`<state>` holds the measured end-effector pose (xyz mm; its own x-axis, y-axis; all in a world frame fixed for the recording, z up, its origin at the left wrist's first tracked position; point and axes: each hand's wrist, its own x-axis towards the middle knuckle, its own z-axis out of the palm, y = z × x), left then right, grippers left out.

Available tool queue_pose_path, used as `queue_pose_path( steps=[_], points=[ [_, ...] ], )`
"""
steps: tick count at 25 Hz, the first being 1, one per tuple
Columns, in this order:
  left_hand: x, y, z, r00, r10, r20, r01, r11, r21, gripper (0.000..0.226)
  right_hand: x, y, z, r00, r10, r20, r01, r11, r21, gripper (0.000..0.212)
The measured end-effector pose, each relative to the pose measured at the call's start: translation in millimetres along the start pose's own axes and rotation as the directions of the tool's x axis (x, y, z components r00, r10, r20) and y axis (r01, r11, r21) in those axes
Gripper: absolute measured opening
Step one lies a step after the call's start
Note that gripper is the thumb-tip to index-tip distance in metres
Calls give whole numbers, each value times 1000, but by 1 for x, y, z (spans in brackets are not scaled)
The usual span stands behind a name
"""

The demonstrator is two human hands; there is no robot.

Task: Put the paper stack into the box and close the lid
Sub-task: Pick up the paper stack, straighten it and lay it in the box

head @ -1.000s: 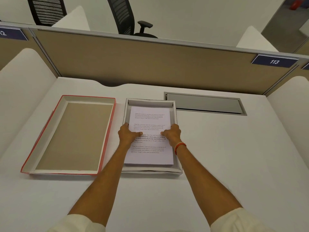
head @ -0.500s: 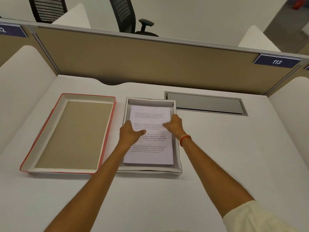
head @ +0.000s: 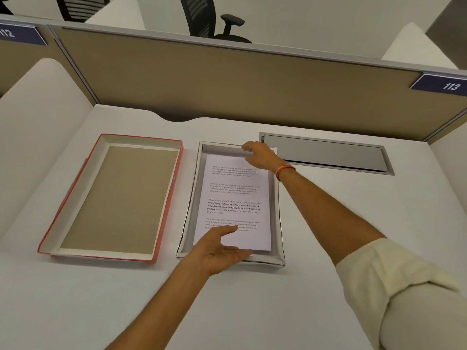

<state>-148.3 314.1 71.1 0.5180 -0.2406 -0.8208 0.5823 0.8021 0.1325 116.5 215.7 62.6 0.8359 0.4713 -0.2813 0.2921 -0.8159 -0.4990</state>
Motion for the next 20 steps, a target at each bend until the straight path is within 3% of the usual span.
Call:
queue_pose_path(
  steps=[3,6,14,20],
  points=[
    [7,4,1,1000,8,0,-9,999,-40,36,13,0,0,999,0,39,1,1000,-20,48],
    [17,8,2,998,22,-62,-20,1000,23,34,25,-4,-2,999,2,37,0,999,-38,40],
    [33,12,0,986,53,-155,-29,988,154,53,49,-11,-2,1000,10,-4,-9,995,98,34],
    [33,12,1,988,-35,-153,32,999,-27,27,60,-4,11,985,77,154,-90,993,77,33]
  ],
)
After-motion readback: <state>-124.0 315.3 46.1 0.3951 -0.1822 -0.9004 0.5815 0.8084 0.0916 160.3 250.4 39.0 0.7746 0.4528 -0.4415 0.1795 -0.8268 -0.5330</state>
